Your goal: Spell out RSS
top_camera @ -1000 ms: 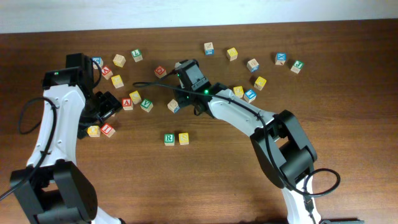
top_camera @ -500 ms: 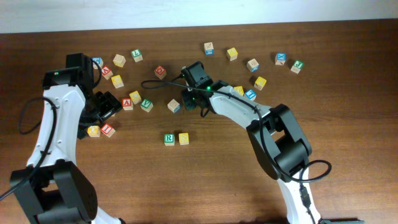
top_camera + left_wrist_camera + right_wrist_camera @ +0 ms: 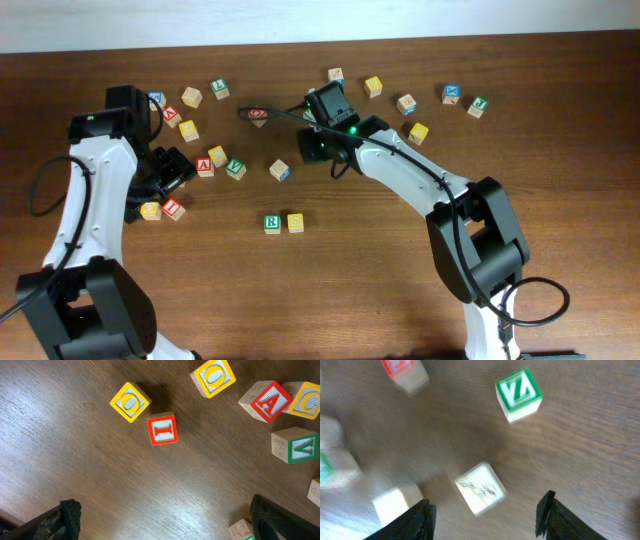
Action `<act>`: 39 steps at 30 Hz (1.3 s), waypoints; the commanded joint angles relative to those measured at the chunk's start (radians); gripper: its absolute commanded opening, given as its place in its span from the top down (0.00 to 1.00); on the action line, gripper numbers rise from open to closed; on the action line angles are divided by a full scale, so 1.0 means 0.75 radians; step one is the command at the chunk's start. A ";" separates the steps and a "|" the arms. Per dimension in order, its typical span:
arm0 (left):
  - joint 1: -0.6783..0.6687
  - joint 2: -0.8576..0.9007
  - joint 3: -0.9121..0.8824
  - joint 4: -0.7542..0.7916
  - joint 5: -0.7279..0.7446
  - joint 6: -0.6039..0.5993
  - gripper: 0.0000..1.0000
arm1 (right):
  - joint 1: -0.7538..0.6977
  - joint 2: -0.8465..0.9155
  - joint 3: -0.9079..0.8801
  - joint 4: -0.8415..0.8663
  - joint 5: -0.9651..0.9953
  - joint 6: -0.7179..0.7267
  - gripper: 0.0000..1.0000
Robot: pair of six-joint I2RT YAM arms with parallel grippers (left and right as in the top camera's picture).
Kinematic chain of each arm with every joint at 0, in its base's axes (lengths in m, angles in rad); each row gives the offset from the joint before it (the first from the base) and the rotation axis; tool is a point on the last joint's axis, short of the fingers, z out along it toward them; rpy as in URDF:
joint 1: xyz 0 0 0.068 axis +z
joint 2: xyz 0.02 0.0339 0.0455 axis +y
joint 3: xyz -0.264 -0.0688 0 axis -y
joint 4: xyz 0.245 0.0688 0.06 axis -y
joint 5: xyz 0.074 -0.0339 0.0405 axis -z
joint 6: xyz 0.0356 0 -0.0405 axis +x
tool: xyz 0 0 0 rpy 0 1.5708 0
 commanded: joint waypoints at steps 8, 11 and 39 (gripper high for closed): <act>0.003 -0.024 0.011 -0.001 -0.001 -0.004 0.01 | 0.061 0.027 -0.002 -0.054 0.191 0.803 0.39; 0.002 -0.024 0.011 -0.001 -0.001 -0.004 0.01 | 0.061 0.070 -0.002 -0.030 0.188 0.811 0.40; 0.003 -0.024 0.011 -0.001 -0.001 -0.004 0.01 | 0.003 0.182 0.002 0.049 0.024 0.626 0.67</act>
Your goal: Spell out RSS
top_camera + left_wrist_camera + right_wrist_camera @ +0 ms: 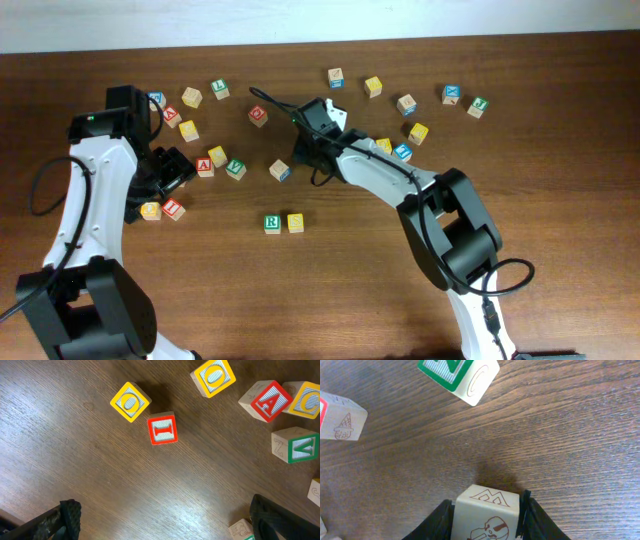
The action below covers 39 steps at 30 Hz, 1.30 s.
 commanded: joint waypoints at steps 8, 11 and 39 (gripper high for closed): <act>0.003 -0.024 0.011 -0.002 -0.001 -0.004 0.01 | -0.279 -0.036 -0.032 -0.047 -0.946 -0.296 0.69; 0.002 -0.024 0.011 -0.002 -0.001 -0.004 0.01 | -0.337 -0.034 -0.088 -0.021 -1.144 -0.397 0.69; 0.003 -0.024 0.011 -0.002 -0.001 -0.004 0.01 | -0.032 -0.013 0.199 -0.346 0.098 -0.268 0.39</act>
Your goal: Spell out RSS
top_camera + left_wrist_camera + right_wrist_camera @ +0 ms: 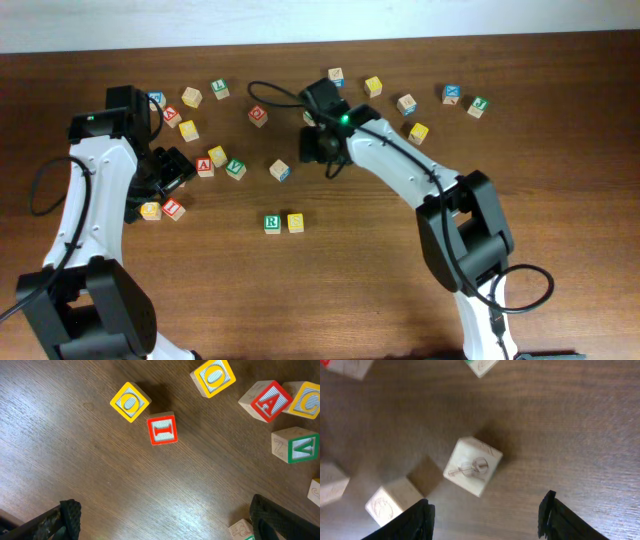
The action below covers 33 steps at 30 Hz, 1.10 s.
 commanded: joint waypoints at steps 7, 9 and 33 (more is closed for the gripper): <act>0.003 -0.023 0.011 -0.001 -0.001 -0.003 0.01 | 0.056 0.123 0.013 0.212 0.189 0.099 0.39; 0.003 -0.023 0.011 -0.001 -0.001 -0.003 0.01 | 0.062 0.132 0.013 0.211 0.193 0.116 0.40; 0.003 -0.023 0.011 -0.001 -0.001 -0.003 0.01 | -0.246 0.145 0.007 0.160 -1.032 -0.228 0.87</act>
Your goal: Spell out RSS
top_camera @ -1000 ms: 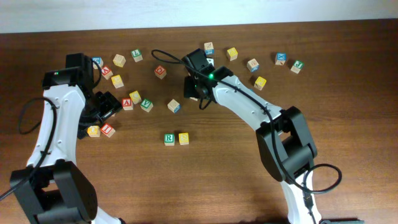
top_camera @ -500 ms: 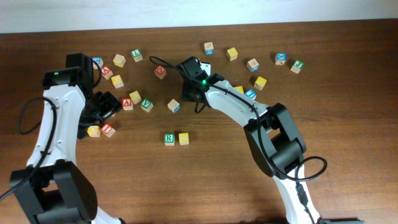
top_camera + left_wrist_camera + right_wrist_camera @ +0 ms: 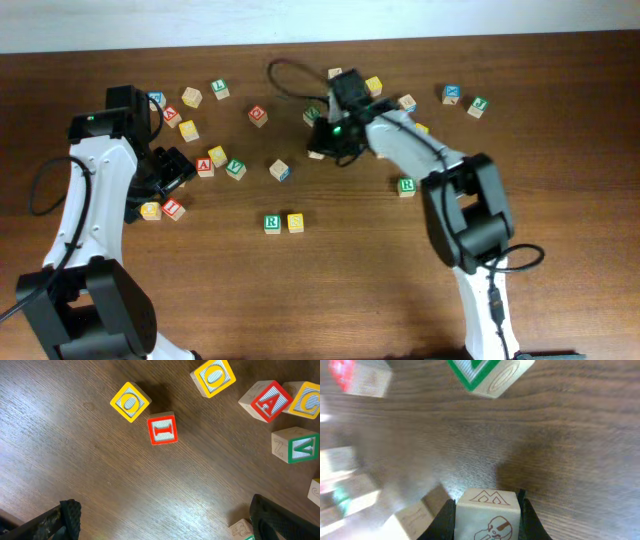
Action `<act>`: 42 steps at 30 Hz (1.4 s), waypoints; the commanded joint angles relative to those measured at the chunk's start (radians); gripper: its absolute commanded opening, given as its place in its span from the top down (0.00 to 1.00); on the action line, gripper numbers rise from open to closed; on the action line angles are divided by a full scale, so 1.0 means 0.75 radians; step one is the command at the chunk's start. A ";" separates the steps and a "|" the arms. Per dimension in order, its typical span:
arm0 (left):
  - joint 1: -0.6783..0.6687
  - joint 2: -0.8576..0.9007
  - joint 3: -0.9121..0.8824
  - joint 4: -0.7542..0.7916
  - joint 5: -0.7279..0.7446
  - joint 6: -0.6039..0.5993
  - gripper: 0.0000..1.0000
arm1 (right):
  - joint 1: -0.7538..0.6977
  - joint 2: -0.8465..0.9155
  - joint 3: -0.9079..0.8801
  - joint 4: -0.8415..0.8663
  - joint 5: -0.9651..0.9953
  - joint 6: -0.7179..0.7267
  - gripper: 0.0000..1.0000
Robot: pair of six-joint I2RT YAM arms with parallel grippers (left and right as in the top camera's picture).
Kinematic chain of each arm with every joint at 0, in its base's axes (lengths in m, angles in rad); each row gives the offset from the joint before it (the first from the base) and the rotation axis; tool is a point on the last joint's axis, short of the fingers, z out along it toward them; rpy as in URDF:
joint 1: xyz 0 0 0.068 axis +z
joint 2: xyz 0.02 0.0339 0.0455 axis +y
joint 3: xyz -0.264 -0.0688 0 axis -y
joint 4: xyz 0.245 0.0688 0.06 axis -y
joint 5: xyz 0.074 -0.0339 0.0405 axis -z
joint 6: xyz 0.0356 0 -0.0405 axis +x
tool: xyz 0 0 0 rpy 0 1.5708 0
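A green R block (image 3: 272,223) and a yellow S block (image 3: 295,222) sit side by side at the table's middle. In the overhead view my right gripper (image 3: 333,135) is at the back centre. The right wrist view shows that gripper (image 3: 487,510) shut on a plain wooden block (image 3: 487,522) marked with an M outline and a small drawing. My left gripper (image 3: 165,520) hangs open over bare wood, below a red I block (image 3: 162,428) and a yellow O block (image 3: 130,401).
A second green R block (image 3: 406,186) lies right of centre. Loose letter blocks are scattered along the back, with a cluster by the left arm (image 3: 165,170): red A (image 3: 266,401), yellow C (image 3: 305,400), green V (image 3: 296,445). A green block (image 3: 490,372) lies just beyond the right gripper.
My right gripper was open above the plain wooden block and is now shut on it, a little further back and right. The left arm has not moved.
My right gripper first hovered open above a plain block near the back centre. It then had its fingers round the M-marked block, then stood open above it again. Now it is shut on that block. The left gripper stayed open in place throughout.
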 commanded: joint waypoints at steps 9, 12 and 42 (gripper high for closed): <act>0.003 -0.024 0.011 -0.002 -0.001 -0.004 0.01 | -0.159 0.015 -0.354 0.193 -0.779 -0.198 0.81; 0.003 -0.024 0.011 -0.002 -0.001 -0.004 0.01 | -0.208 0.015 -0.402 0.187 -0.767 -0.199 0.73; 0.002 -0.024 0.011 -0.002 -0.001 -0.004 0.01 | 0.380 -0.204 -0.017 -0.651 0.967 -0.518 0.49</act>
